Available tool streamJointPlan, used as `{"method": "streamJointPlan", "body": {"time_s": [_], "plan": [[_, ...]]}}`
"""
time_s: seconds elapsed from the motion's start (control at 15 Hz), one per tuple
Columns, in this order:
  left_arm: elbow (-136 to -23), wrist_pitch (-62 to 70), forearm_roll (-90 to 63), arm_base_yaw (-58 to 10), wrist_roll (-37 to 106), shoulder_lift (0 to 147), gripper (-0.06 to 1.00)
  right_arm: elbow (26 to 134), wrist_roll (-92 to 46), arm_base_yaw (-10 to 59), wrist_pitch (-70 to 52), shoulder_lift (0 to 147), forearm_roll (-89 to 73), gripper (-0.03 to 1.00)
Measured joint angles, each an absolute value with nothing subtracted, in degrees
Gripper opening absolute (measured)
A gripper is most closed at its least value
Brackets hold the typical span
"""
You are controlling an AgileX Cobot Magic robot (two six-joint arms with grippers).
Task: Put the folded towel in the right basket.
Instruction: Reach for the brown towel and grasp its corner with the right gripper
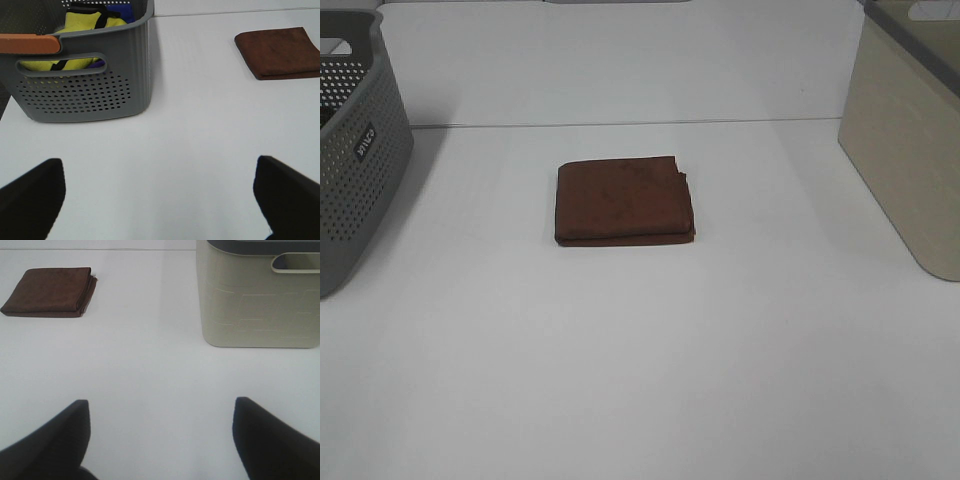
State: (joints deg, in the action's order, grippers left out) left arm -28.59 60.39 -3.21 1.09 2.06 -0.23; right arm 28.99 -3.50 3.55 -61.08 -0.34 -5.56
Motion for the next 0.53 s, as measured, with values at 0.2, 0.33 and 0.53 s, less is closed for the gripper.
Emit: {"method": "streamJointPlan", "body": {"time_s": [0.2, 0.33, 0.53], "plan": [[-28.59, 60.39, -3.21, 1.09, 2.06, -0.23, 0.97, 28.99, -3.5, 3.55, -61.08, -0.34, -5.56, 0.75], [-28.59, 60.39, -3.21, 1.09, 2.06, -0.23, 0.97, 28.99, -3.5, 3.55, -61.08, -0.34, -5.56, 0.75], [-28.59, 60.39, -3.21, 1.09, 2.06, -0.23, 0.97, 28.99, -3.5, 3.55, -61.08, -0.34, -5.56, 0.75]]}}
